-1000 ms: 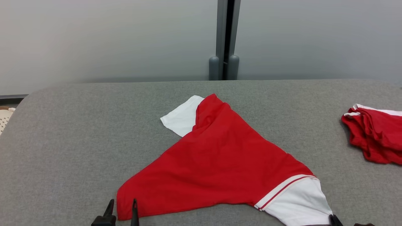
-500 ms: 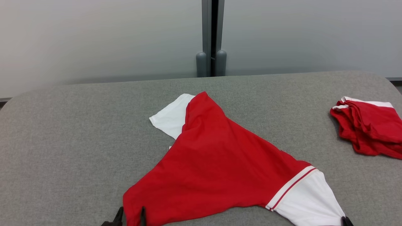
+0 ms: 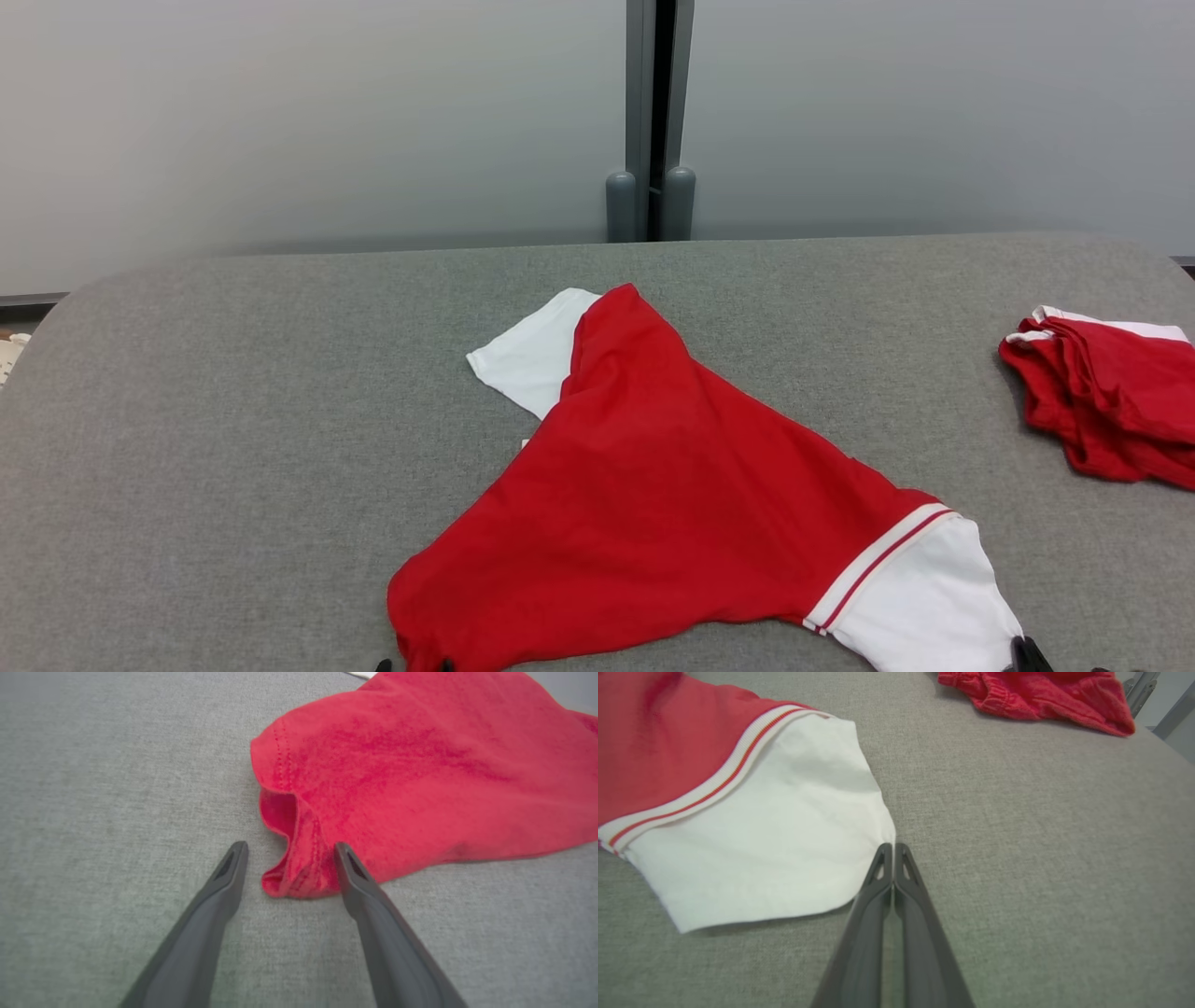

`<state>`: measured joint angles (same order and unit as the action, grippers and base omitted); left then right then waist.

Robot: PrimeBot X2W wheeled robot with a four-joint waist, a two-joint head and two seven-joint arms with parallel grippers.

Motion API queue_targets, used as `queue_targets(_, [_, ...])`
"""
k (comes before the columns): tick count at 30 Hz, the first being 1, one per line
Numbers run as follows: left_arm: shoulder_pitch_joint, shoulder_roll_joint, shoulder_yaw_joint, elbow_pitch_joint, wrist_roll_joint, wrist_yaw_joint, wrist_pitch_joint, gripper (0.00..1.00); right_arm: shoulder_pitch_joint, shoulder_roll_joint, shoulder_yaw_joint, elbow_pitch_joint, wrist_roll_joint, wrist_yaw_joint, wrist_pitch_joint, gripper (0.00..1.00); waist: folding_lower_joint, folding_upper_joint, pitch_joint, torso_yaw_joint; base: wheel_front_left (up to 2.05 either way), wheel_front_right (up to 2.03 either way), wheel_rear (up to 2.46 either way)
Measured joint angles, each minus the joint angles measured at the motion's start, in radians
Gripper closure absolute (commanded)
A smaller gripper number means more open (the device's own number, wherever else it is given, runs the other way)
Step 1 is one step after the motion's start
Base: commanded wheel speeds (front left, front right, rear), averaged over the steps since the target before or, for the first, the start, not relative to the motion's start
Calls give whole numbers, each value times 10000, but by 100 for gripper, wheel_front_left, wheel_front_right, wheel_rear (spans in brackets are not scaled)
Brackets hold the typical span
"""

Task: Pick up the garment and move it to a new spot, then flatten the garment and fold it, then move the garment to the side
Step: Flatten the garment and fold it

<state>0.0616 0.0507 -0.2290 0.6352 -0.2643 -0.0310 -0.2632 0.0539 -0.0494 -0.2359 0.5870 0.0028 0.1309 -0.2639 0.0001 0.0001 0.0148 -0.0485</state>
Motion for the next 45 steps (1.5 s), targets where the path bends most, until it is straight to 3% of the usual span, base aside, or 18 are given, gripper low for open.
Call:
queue_targets(4, [-12, 2, -111, 119, -163, -115, -29, 0, -50, 0, 86, -33, 65, 0, 0, 100, 0, 0, -7, -4, 0, 0, 0])
queue_targets(5, [-40, 4, -146, 251, -278, -132, -33, 26, -97, 2, 140, -71, 119, 0, 0, 100, 0, 0, -18, -7, 0, 0, 0])
queue_targets(7, [-64, 4, -186, 337, -274, -130, -42, 100, -115, 0, 169, -100, 178, 0, 0, 100, -1, 0, -26, -7, 0, 0, 0])
queue_targets(16, [-264, -2, -184, 165, -514, -447, -8, 100, -531, 0, 282, -1047, 1151, 0, 2, 100, -2, 0, -151, 267, 0, 0, 0])
queue_targets(24, [-1748, 73, 422, -1918, -293, -846, 4, 100, -2154, 8, 238, -3099, 2474, -2, 2, 100, -2, 0, -221, 535, 0, 0, 0])
queue_targets(28, [-3340, 662, 412, -2886, -261, -934, 4, 100, -3365, -42, 263, -4096, 2961, 0, 0, 100, -1, -1, -275, 501, 0, 0, 0])
queue_targets(37, [-7005, 2343, -278, -4033, -930, -988, 447, 100, -6310, -1488, 1459, -5377, 3434, -2, 54, 100, -1, 0, -430, 315, 0, 0, 0])
queue_targets(45, [-8333, 2698, -366, -3670, -1513, -988, 1615, 100, -8752, -2475, 2266, -4403, 3231, 0, 752, 100, -1, 0, 54, 214, 0, 0, 0])
